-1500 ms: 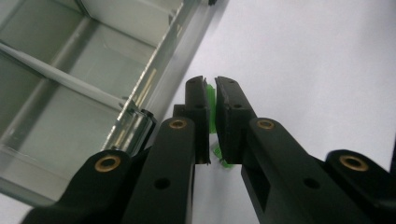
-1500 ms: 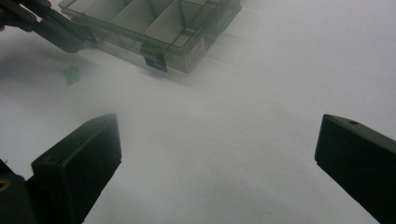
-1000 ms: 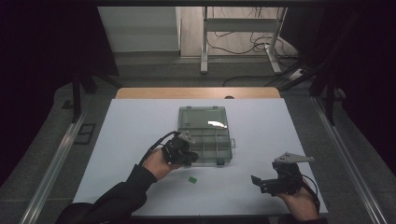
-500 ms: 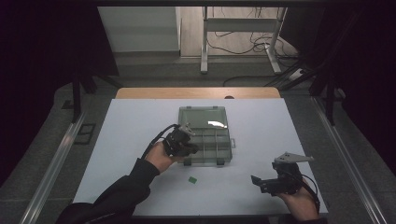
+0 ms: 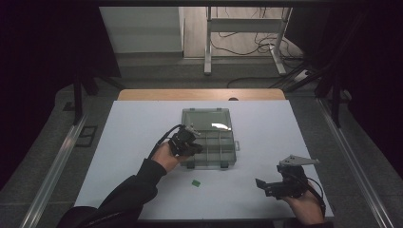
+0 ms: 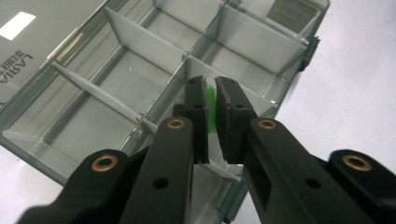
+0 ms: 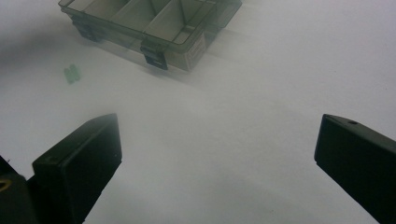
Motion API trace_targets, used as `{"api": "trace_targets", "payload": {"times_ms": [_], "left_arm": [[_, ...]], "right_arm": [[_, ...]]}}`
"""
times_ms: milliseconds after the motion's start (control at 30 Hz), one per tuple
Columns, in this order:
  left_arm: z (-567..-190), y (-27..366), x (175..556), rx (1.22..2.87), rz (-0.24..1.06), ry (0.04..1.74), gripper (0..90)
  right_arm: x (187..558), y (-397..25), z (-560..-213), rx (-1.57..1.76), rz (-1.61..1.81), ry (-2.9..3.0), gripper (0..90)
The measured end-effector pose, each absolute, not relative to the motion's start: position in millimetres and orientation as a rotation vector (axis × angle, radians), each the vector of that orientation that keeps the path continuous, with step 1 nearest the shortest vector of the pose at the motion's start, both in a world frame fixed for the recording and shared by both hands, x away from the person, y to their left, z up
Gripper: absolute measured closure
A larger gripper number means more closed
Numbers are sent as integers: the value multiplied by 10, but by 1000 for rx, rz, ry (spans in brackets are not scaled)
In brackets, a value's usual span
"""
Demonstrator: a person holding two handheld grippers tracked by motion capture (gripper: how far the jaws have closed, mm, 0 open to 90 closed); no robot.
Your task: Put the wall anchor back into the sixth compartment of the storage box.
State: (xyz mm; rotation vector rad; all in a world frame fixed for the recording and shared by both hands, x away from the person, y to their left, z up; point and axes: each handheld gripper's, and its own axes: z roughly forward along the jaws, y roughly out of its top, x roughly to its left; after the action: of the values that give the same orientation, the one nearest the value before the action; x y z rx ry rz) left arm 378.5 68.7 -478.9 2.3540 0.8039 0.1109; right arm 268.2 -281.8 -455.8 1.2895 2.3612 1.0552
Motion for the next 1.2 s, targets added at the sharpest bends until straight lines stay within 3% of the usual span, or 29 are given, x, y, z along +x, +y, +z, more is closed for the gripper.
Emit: {"api": "trace_targets", "payload": {"times_ms": [733, 1200], "left_arm": [[-4868, 687, 3831, 2344, 91, 831, 780], [-4775, 699, 3737, 2329, 93, 812, 639]], "right_arm": [[2687, -2820, -4562, 1290, 1054, 2366, 6], [2686, -2821, -4562, 1291, 1054, 2364, 6]]}}
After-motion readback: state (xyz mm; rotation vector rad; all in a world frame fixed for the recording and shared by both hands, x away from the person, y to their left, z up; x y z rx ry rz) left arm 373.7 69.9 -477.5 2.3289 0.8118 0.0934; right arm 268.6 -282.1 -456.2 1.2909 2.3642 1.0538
